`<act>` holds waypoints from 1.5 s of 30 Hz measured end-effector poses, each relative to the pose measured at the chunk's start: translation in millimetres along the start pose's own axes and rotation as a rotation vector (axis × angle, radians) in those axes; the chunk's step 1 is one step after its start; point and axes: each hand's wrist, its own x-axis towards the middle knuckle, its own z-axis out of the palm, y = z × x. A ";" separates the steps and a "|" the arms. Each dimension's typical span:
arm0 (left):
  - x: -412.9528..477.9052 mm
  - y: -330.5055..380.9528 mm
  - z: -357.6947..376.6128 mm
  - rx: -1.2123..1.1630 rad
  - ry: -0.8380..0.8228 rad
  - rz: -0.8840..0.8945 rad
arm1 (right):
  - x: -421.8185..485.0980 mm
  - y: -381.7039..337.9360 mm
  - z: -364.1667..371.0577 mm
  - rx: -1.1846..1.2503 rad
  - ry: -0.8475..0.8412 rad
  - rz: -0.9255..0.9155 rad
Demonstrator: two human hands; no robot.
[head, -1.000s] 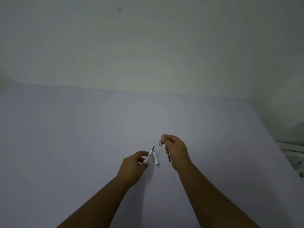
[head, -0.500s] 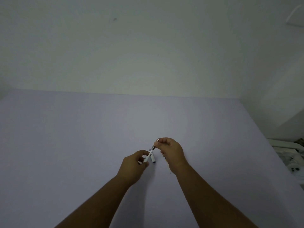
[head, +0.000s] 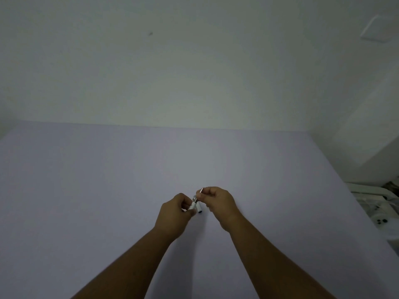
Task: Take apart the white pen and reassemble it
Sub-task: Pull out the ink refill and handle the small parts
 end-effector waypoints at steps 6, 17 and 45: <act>-0.2 4.0 -2.4 0.075 0.039 0.048 | 0.0 -4.5 5.4 -0.024 0.037 0.077; 2.1 11.8 -5.6 0.088 0.063 0.062 | -1.7 -13.7 10.7 0.000 0.078 0.081; 2.9 19.9 -6.4 0.071 0.005 0.056 | -2.5 -11.2 -0.9 0.016 0.004 0.166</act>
